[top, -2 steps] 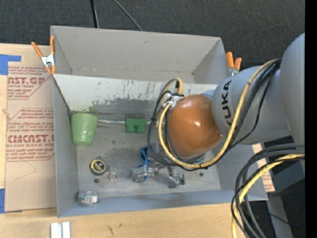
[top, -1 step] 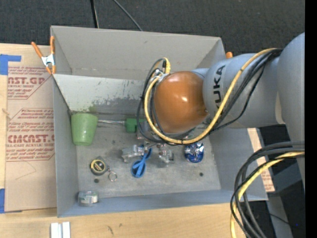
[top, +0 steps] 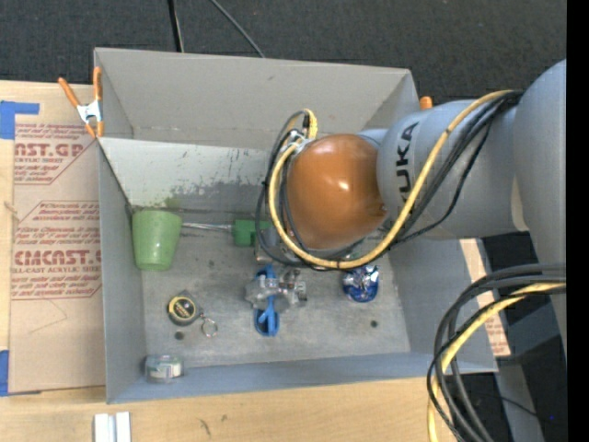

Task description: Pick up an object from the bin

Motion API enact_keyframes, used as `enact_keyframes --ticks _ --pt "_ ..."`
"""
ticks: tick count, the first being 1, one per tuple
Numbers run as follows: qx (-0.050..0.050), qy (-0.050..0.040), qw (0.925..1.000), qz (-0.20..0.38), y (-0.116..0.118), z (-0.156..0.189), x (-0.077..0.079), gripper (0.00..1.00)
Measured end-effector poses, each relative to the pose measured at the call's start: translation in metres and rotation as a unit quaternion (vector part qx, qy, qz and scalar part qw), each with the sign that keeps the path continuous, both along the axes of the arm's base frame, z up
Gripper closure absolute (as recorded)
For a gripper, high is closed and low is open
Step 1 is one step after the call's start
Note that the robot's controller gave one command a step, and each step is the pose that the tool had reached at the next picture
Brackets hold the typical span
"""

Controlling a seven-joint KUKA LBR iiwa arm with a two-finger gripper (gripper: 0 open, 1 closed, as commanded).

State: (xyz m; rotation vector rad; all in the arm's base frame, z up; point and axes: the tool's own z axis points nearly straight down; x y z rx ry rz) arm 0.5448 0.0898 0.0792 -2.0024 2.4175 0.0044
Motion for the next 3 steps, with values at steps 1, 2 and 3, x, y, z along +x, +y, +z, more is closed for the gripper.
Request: enact_keyframes --ticks 1,2,3 --pt "0.0 -0.004 1.0 0.002 0.021 0.117 -0.023 1.0" --pt "0.0 -0.0026 0.9873 0.159 0.032 0.184 -0.033 1.0" --pt "-0.001 -0.0021 0.9767 0.215 0.001 0.181 0.046 1.0"
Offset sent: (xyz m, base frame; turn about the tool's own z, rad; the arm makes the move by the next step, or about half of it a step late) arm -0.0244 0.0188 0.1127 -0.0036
